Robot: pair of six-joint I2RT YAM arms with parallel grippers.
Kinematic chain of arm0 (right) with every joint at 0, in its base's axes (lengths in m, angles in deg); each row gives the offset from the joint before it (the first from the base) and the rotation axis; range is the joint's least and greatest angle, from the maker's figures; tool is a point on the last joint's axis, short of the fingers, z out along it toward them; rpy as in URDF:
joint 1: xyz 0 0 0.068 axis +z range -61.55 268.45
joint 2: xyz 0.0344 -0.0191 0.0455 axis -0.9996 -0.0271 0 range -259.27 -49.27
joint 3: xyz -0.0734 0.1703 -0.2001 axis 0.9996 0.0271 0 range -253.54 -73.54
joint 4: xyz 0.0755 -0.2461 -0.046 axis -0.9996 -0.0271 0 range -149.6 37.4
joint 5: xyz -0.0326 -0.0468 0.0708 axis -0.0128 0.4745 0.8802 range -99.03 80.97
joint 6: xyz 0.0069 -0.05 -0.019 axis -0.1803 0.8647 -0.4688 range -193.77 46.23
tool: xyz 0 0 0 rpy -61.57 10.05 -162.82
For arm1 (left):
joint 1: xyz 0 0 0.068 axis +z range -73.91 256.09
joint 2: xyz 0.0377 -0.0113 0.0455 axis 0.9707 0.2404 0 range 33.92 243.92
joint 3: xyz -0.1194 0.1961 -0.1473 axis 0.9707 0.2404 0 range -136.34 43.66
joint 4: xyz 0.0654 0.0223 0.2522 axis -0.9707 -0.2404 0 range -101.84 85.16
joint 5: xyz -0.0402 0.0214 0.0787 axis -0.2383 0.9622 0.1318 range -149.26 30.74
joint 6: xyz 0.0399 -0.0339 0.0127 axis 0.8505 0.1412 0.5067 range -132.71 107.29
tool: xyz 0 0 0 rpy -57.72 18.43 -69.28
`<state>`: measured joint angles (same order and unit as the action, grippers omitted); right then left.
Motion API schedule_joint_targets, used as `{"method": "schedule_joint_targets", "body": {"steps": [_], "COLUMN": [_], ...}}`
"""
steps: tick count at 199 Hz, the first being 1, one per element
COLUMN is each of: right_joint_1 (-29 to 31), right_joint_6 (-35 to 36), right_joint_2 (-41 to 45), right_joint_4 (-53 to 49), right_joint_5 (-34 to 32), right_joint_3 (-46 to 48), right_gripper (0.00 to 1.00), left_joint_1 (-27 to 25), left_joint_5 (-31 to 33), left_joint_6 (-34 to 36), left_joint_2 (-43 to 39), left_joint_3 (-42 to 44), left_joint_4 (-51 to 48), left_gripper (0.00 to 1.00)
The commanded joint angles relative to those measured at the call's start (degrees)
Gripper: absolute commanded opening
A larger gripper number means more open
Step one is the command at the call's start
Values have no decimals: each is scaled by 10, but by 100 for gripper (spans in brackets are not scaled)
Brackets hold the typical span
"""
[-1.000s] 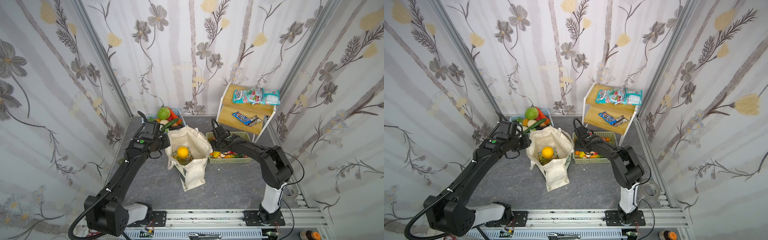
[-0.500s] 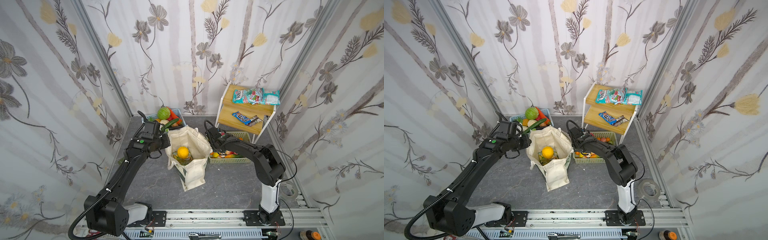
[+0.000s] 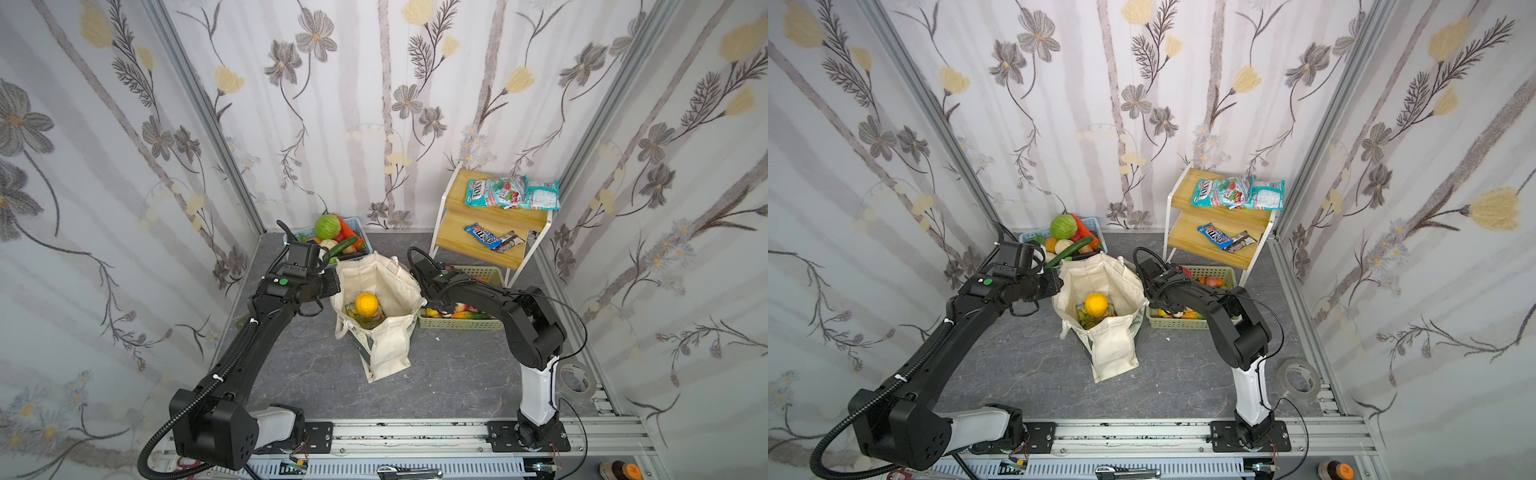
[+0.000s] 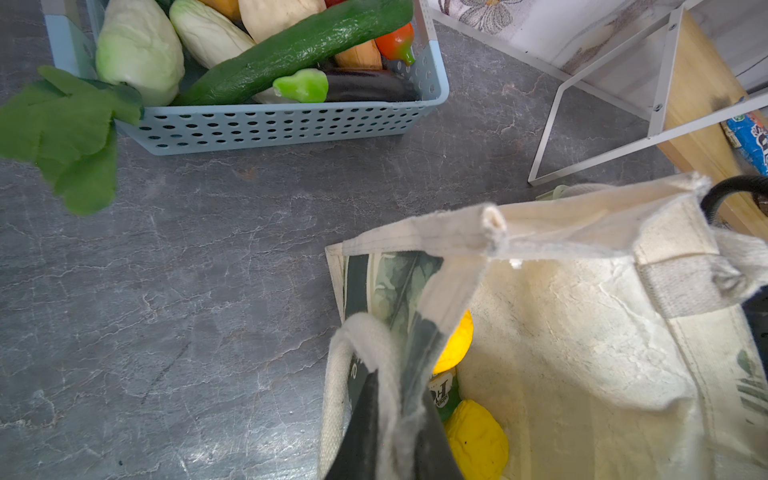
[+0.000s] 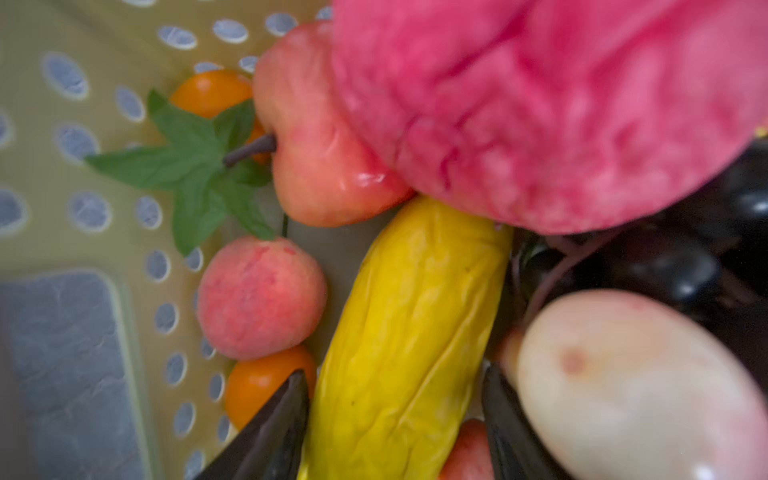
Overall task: Place the food into the grocery bag and tie it
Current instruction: 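Lower the right gripper onto the long yellow fruit in the basket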
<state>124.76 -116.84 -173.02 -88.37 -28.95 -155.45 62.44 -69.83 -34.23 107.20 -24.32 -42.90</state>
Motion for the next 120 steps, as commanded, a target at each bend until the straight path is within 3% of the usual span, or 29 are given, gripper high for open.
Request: {"method": "schedule_joint_targets", "body": {"steps": [1,62,120], "right_joint_1": [-4,-13,-19], "right_joint_6": [-18,-19,-15], "right_joint_2": [-7,37,92], "right_joint_4": [34,84,112], "right_joint_5": [38,69,101], "right_joint_3": [4,44,66], "right_gripper": [66,58,58], "left_joint_1": [1,2,3], "left_joint_5": [1,7,10], "left_joint_6": [3,2,5], "left_joint_2": [-4,-5,-2], "left_joint_3": [-2,-5,-21], "left_joint_4": [3,-1,-16], "left_gripper": [0,0,0]}}
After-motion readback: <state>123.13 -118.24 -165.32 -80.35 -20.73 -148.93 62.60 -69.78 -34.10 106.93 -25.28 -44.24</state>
